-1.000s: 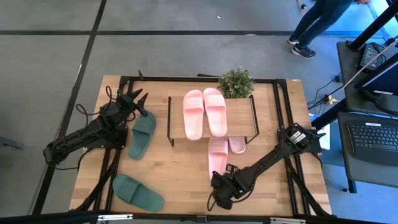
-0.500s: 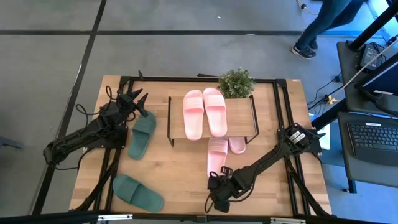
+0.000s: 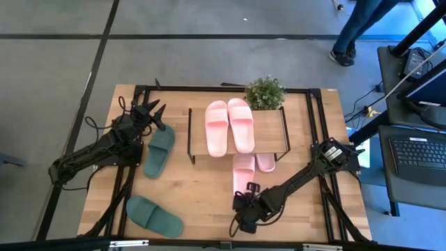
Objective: Pick and place slides into the shelf
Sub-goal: Put the pink slide under the shelf
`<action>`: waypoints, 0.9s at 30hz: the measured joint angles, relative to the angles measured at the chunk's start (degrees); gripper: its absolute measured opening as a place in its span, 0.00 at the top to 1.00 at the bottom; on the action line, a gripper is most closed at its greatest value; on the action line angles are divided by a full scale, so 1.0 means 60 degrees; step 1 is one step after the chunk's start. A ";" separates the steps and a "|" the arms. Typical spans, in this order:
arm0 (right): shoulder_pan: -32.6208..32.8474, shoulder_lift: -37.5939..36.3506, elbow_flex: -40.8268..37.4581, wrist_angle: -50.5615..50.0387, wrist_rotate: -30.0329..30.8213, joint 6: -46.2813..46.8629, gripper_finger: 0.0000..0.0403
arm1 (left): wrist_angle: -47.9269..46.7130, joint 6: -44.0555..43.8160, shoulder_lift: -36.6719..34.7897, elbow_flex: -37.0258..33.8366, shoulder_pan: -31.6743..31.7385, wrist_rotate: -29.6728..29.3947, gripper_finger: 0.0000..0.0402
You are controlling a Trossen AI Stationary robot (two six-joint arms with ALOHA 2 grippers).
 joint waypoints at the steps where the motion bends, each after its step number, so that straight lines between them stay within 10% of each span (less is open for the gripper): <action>1: 0.0000 0.0000 0.0000 -0.0200 0.0000 0.0153 0.61 | 0.0000 0.0000 0.0003 0.0000 0.0000 0.0000 0.60; 27: -0.1048 -0.0004 0.0000 -0.1746 0.0925 -0.0055 0.61 | 0.0000 0.0004 0.0004 0.0003 0.0001 0.0000 0.60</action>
